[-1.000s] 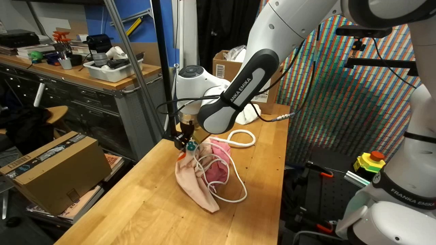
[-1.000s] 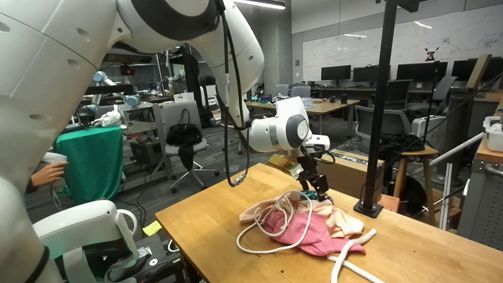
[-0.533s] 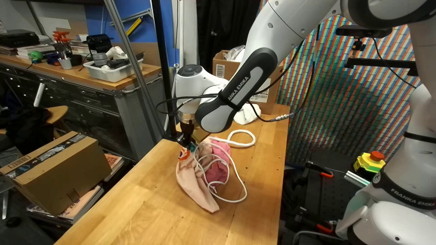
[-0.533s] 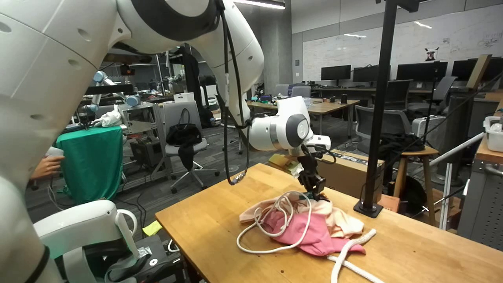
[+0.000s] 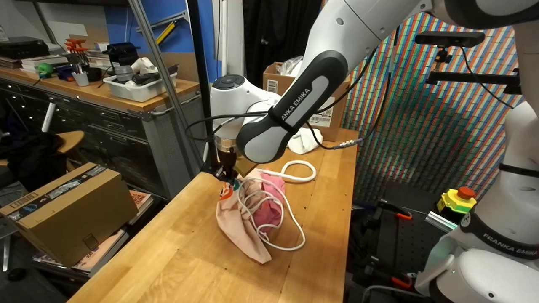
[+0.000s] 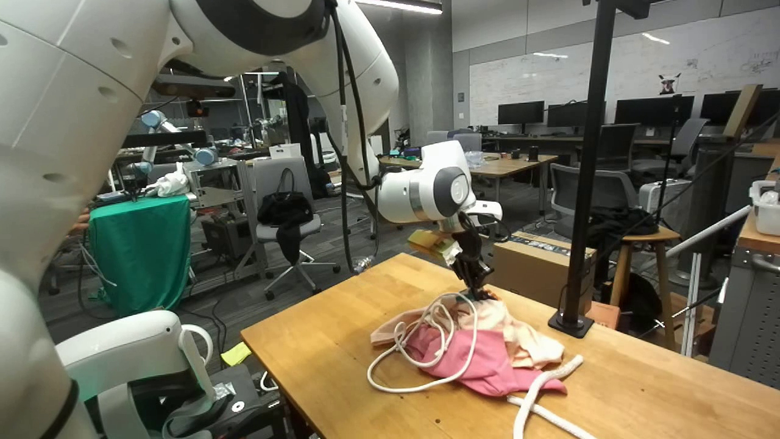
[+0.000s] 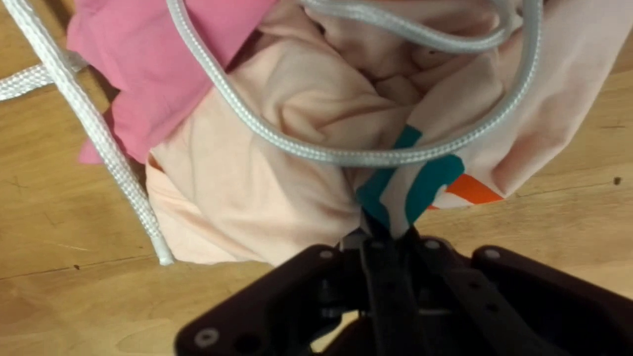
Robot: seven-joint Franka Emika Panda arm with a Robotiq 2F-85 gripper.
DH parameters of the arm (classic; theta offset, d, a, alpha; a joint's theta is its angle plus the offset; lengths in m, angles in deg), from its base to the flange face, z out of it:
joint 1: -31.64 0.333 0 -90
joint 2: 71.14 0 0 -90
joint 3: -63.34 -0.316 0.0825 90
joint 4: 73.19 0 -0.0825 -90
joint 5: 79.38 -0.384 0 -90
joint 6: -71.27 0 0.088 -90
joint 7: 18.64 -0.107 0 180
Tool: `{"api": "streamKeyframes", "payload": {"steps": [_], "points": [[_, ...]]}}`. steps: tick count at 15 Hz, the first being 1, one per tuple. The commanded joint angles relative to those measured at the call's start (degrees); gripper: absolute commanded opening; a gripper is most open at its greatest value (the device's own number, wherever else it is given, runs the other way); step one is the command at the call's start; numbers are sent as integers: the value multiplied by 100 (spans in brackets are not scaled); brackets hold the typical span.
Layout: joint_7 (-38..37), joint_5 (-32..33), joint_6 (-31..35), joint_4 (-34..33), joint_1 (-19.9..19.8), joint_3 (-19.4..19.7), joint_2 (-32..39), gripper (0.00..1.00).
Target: Separate the items on the table
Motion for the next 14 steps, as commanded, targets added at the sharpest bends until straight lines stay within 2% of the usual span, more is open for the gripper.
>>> {"api": "streamKeyframes", "payload": {"steps": [1,6,11,14], "points": [[-93,-151,326,371,214,-18,-610,6],[-271,-422,946,729,325,-242,-1272,6],[-290,-1085,1534,1039,308,-676,-1693,5],[-200,-1741,1808,1135,252,-1069,-1792,6]]}}
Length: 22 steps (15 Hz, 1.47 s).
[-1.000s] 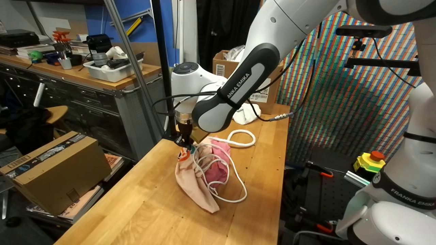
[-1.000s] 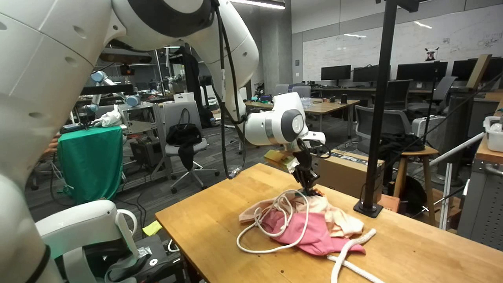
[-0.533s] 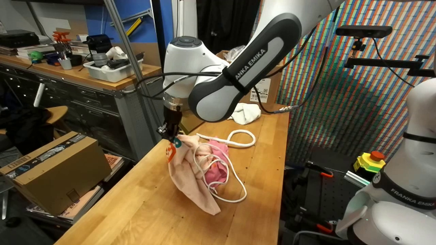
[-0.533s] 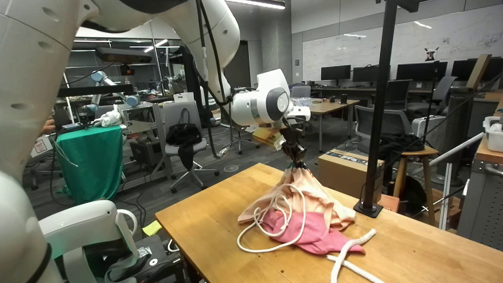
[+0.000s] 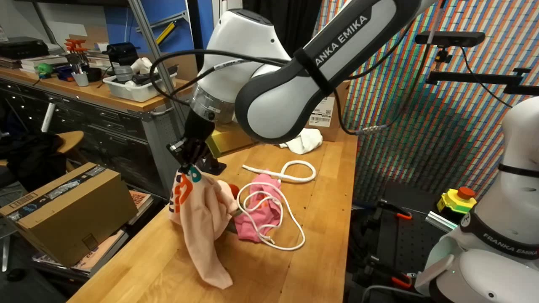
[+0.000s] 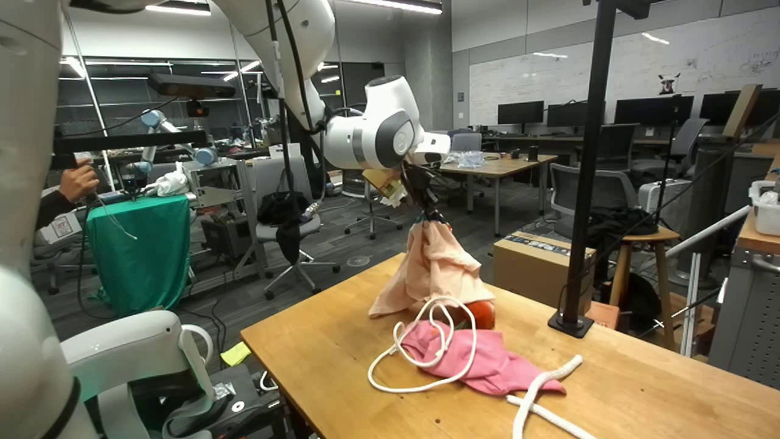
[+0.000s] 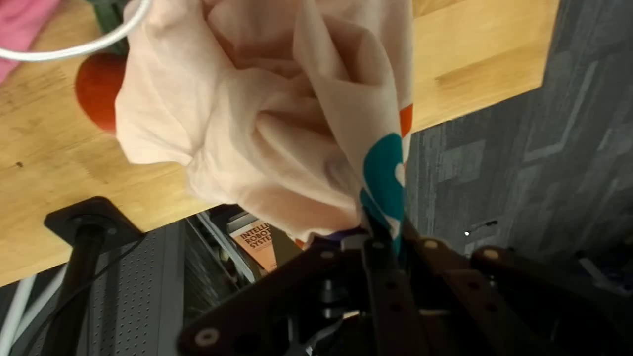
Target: Separate the items on the table
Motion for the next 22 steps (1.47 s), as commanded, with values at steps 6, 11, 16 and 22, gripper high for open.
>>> {"api": "streamKeyframes", "payload": {"steps": [6,11,16,22], "points": [[285,-1904,1024,352,-46,-1165,-129,6],[279,-2522,1347,283,8,-1626,92,6],[297,-2673,1377,295,77,-1734,291,32],[330,-2520,1214,404,149,-1439,408,64]]}}
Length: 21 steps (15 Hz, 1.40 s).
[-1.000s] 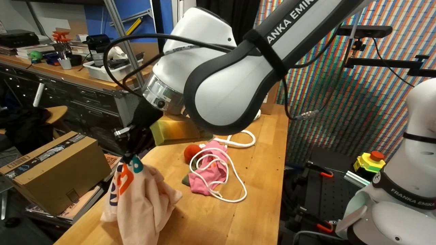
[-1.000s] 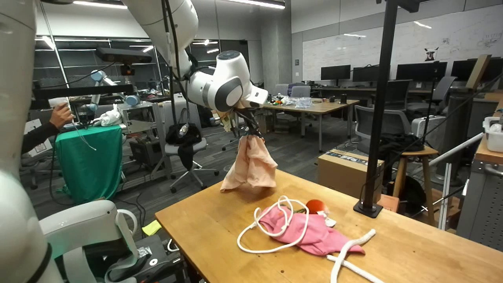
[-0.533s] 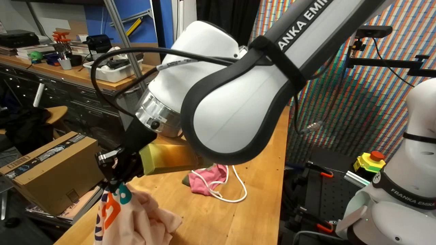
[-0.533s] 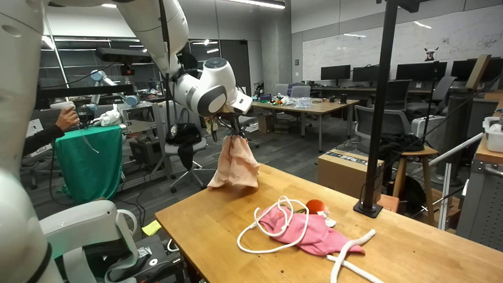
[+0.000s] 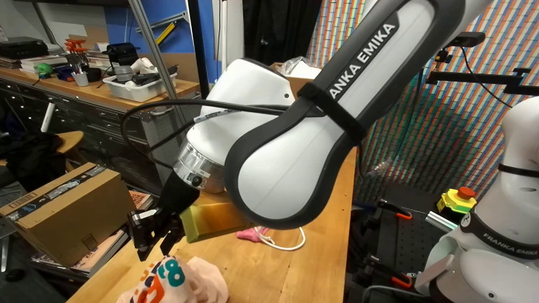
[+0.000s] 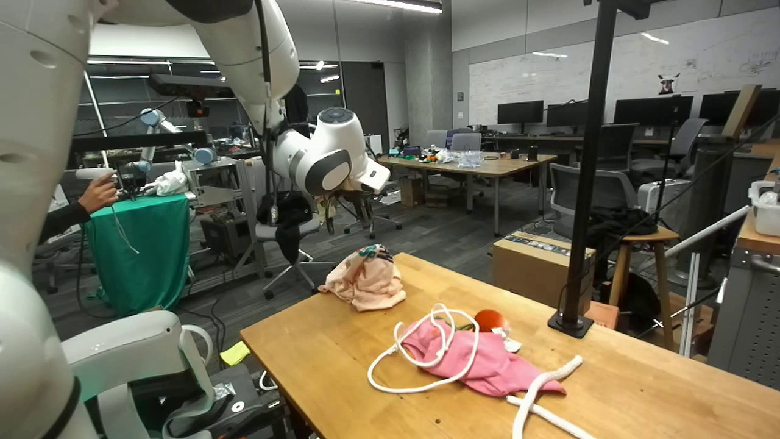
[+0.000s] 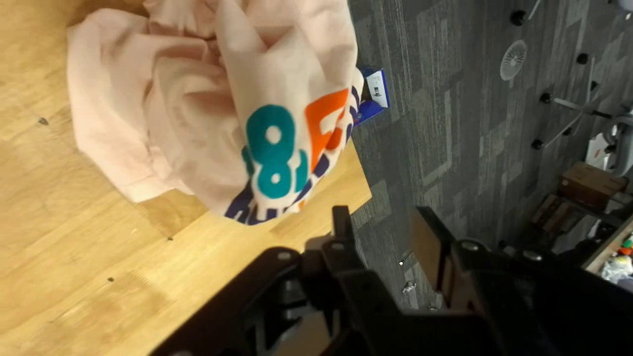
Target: Separate the items on the table
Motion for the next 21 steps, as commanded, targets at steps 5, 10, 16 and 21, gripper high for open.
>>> {"api": "streamKeyframes", "payload": {"steps": [5,10,16,21], "points": [[-69,664,-219,224,399,1214,-74,99],[-136,1776,-717,153,809,2639,59,100],[176,2526,-1589,-86,391,2718,196,100],[543,2777,-2196,-473,96,2499,513,100]]}}
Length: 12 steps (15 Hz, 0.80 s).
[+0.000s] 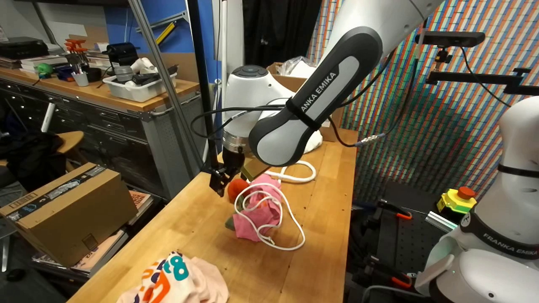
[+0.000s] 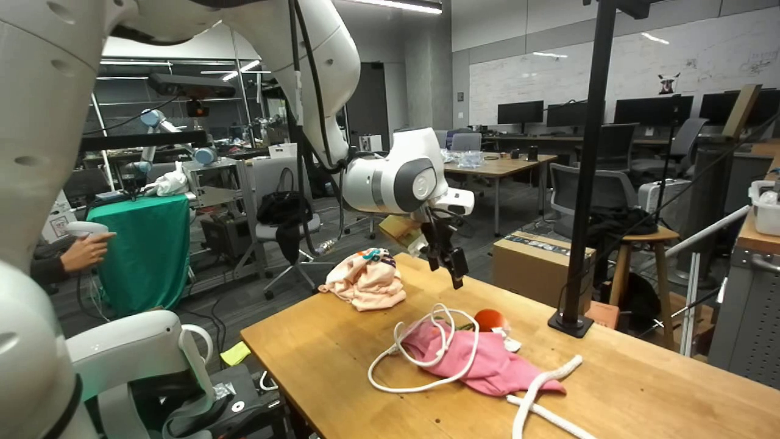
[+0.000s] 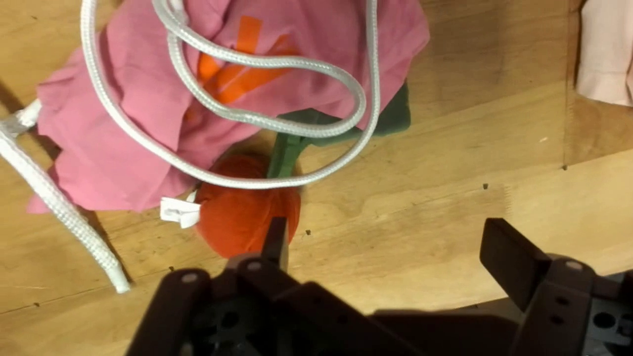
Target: Separate the items on the table
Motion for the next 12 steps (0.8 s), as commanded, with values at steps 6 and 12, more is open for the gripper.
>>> {"api": "streamKeyframes", "payload": {"steps": [6,12], "points": [[482,617,-854,-1026,-329,-83,831,100],[523,970,-1567,-1859,-334,29,1410,100]]}}
